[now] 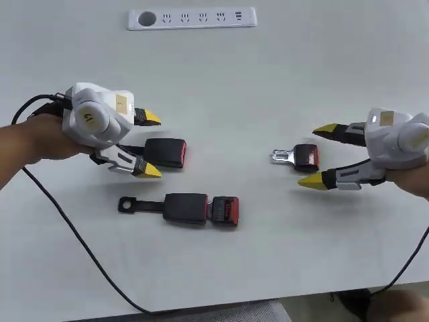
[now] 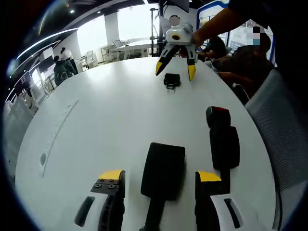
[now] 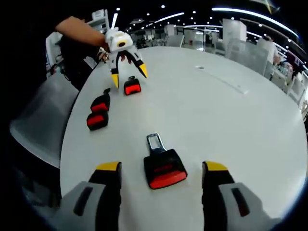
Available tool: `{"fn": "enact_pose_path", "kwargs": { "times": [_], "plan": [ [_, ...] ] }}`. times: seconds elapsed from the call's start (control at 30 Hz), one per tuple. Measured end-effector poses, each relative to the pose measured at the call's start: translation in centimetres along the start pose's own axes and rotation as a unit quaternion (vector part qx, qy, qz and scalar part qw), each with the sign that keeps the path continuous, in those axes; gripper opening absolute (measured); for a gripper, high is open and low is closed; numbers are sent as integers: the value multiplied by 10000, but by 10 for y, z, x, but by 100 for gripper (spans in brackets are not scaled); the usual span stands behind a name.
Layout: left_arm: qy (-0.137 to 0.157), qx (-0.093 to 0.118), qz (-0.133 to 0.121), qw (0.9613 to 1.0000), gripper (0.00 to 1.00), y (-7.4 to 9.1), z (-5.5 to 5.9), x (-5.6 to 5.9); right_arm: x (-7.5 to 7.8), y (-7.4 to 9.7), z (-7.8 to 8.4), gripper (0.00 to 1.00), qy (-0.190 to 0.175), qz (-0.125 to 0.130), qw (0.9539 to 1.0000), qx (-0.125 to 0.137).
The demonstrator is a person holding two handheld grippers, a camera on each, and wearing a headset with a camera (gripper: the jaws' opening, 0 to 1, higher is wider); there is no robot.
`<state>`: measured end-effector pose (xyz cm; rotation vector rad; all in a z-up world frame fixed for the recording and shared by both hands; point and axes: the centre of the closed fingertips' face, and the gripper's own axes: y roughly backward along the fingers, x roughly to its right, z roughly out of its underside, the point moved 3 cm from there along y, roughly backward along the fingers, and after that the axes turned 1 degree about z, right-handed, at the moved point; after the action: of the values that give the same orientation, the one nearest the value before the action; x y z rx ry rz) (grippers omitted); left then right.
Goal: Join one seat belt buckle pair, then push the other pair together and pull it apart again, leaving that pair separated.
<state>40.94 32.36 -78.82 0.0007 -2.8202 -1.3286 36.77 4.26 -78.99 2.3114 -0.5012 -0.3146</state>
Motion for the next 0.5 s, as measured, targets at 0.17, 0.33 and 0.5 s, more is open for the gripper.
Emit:
{"fn": "enact_pose_path", "kwargs": {
  "times": [0.17,0.33,0.5],
  "plan": [
    [3,-41,99,9999,55,-5,3,0,-3,-2,9,63,110,-257,9994,-205],
    [-37,-207,197,9996,50,-6,14,2,-1,-5,11,60,216,-314,9990,-217],
    [-53,-118,136,9998,45,-3,16,0,1,-8,11,57,300,-359,9987,-189]
  ]
}}
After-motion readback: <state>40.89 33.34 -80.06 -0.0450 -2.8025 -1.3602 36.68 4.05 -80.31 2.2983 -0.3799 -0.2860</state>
